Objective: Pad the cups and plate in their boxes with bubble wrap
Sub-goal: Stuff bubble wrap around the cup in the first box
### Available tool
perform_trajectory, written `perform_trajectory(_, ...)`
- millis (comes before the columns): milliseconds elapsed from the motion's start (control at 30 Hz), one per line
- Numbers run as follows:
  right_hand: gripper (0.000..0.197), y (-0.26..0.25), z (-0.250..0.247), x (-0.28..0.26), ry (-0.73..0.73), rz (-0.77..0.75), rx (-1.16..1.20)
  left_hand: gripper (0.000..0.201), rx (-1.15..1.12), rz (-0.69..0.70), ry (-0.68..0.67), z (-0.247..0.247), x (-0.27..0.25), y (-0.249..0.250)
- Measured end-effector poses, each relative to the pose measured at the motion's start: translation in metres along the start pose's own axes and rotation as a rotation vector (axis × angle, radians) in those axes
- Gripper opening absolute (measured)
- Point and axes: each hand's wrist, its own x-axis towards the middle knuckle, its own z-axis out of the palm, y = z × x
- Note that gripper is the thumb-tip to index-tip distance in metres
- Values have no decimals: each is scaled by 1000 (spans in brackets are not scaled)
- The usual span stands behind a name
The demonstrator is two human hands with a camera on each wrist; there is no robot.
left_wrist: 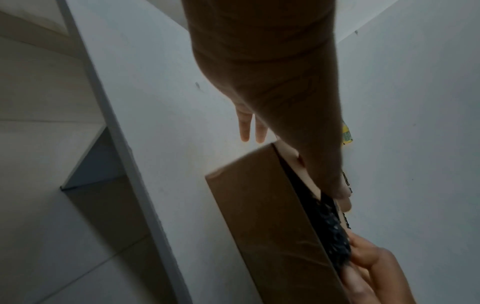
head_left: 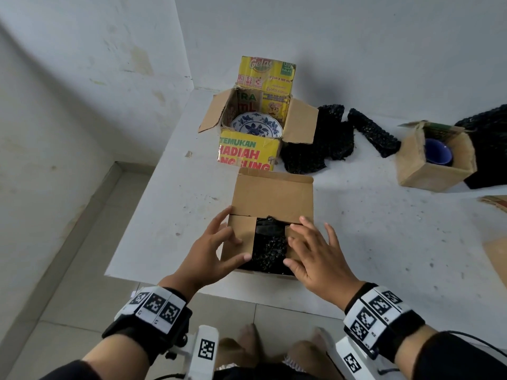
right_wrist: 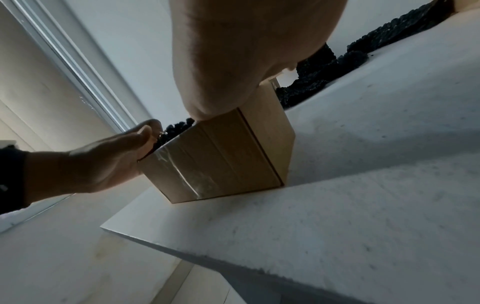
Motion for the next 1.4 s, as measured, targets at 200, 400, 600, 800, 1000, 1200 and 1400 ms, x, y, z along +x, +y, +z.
perform_trajectory(200, 44, 14, -13, 19, 25, -58, 89, 42, -97, -74, -21, 8, 4, 5)
perform_trajectory(400, 57, 11, -8, 19, 31, -92, 61, 81, -235, -175, -72, 9, 8, 4)
perform_trajectory(600, 54, 13, -8, 20, 186, 83, 229, 107, -382, -281, -73, 11, 11, 3)
perform_trajectory(800, 93, 19, -18, 43, 106, 579, 1227, 104, -446, -295, -61, 8, 13, 2)
perform_trajectory(1000, 63, 15, -23, 29, 262, 258, 1110, 86, -554, -266, 15, 10, 11, 3)
perform_trajectory(1200, 69, 27, -8, -1, 56, -89, 609, 80, -325, -145, -25, 6, 7, -2)
perform_trajectory(1400, 89, 26, -10, -4, -28, -155, 272, 83, -138, -128, -188, -8, 9, -11)
